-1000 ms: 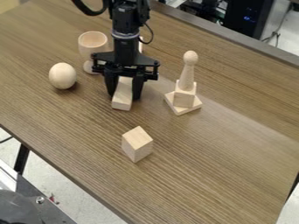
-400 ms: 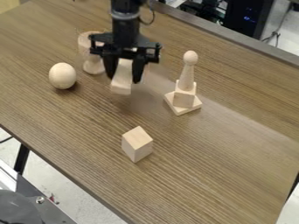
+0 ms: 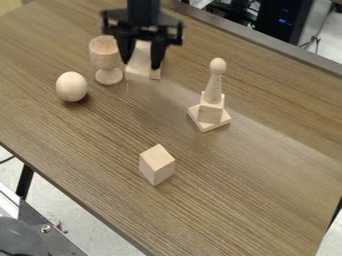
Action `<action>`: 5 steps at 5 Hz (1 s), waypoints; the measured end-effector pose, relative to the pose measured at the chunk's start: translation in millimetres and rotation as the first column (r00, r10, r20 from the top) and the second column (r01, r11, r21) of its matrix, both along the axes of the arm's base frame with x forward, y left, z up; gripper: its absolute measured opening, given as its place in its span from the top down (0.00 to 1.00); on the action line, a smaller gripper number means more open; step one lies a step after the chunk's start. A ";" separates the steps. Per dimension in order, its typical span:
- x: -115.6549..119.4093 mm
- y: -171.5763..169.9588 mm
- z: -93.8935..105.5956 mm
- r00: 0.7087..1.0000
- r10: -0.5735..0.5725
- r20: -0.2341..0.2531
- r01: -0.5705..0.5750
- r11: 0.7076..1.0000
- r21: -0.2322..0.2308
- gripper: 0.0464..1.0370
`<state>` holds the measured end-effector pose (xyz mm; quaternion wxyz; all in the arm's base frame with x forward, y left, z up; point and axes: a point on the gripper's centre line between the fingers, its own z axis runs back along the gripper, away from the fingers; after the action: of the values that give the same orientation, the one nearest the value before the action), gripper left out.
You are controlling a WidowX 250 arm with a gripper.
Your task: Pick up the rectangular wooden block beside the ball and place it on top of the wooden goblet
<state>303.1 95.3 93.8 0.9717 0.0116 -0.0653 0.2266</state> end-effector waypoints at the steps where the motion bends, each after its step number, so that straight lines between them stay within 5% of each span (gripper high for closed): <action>1: 3.5 20.7 13.9 1.000 0.019 0.023 -0.019 1.000 -0.023 0.50; 5: 2.2 60.4 3.6 0.998 0.062 -0.007 -0.063 0.995 -0.077 0.50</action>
<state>305.3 155.8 97.4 0.9641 -0.0234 -0.0537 0.2592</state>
